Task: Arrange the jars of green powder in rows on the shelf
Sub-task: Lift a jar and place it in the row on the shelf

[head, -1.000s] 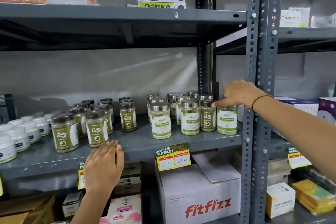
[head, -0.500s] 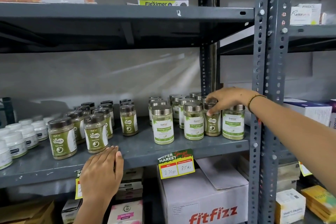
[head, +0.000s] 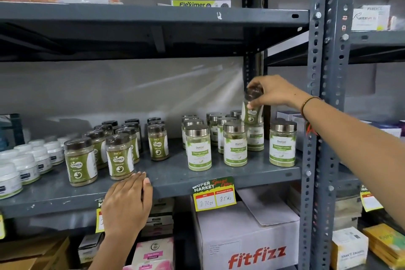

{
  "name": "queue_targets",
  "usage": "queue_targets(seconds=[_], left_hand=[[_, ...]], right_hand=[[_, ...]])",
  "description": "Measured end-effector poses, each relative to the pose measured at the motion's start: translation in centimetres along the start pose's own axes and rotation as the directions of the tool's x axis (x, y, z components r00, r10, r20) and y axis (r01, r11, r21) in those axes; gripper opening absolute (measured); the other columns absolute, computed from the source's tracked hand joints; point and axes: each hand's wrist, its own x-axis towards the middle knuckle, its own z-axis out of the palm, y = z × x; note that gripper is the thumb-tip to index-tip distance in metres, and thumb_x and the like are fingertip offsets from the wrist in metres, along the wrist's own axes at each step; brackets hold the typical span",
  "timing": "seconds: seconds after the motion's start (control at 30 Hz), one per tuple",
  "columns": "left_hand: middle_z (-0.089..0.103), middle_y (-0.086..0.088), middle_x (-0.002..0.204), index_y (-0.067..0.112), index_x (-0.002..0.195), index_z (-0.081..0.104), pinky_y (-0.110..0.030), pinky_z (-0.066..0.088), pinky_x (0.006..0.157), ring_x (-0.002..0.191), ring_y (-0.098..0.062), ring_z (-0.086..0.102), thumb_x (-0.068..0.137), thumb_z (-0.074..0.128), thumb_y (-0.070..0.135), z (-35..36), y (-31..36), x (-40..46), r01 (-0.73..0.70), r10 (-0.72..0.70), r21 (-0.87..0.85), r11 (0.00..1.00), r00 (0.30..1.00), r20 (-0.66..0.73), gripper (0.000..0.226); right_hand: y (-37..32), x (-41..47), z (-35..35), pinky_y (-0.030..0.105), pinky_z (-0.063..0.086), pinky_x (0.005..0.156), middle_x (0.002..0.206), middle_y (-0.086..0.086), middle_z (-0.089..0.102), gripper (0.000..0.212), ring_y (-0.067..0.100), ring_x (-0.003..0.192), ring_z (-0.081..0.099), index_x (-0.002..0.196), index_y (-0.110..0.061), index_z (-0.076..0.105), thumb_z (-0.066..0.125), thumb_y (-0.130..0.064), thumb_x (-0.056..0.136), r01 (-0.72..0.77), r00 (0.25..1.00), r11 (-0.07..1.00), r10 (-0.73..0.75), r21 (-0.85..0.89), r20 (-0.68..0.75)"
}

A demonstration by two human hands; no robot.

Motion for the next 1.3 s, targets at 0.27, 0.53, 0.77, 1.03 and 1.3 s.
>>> queue_targets(seconds=[0.27,0.53,0.77,1.03,1.3], left_hand=[[0.075,-0.007,0.102,0.009,0.102,0.074,-0.039,0.048,0.092,0.099,-0.022,0.069,0.094,0.036,0.034,0.0,0.0,0.0,-0.002,0.001,-0.005,1.000,1.000,-0.028,0.047],[0.075,-0.005,0.103,0.011,0.102,0.074,-0.037,0.048,0.092,0.099,-0.020,0.068,0.095,0.036,0.035,0.3,-0.2,0.1,-0.013,0.013,0.000,1.000,0.999,-0.039,0.046],[0.075,-0.002,0.102,0.013,0.101,0.075,-0.035,0.049,0.091,0.098,-0.017,0.068,0.094,0.040,0.033,0.6,-0.5,0.2,-0.037,0.036,-0.013,0.999,0.997,-0.075,0.041],[0.076,0.000,0.101,0.015,0.100,0.075,-0.034,0.048,0.089,0.097,-0.015,0.068,0.093,0.037,0.037,1.4,-0.9,0.5,-0.045,0.042,-0.019,0.999,0.993,-0.114,0.044],[0.075,0.001,0.102,0.016,0.101,0.075,-0.032,0.048,0.091,0.099,-0.014,0.068,0.094,0.037,0.037,1.5,-1.0,0.4,-0.047,0.043,-0.033,0.998,0.992,-0.122,0.044]], right_hand=[[-8.4,0.4,-1.5,0.033,0.047,0.097,0.122,-0.001,0.065,0.059,0.017,0.110,0.060,0.126,-0.020,0.061,0.085,-0.029,0.072,0.286,0.953,0.925,-0.248,0.251,-0.174],[-17.1,0.6,4.1,0.021,0.043,0.084,0.121,-0.005,0.063,0.060,0.010,0.103,0.056,0.130,-0.019,0.057,0.080,-0.037,0.077,0.417,0.860,0.858,-0.479,0.300,0.177],[-18.8,2.1,9.6,0.025,0.038,0.084,0.129,0.001,0.061,0.064,0.011,0.100,0.053,0.137,-0.016,0.052,0.078,-0.035,0.081,0.438,0.770,0.868,-0.496,0.233,0.402],[-19.3,3.4,11.9,0.027,0.040,0.092,0.141,0.003,0.053,0.070,0.020,0.123,0.052,0.141,-0.017,0.049,0.077,-0.040,0.081,0.419,0.761,0.879,-0.476,0.228,0.441],[-19.7,3.7,12.3,0.026,0.038,0.091,0.145,0.001,0.049,0.069,0.020,0.129,0.047,0.141,-0.023,0.049,0.077,-0.042,0.080,0.364,0.775,0.898,-0.439,0.247,0.455]])
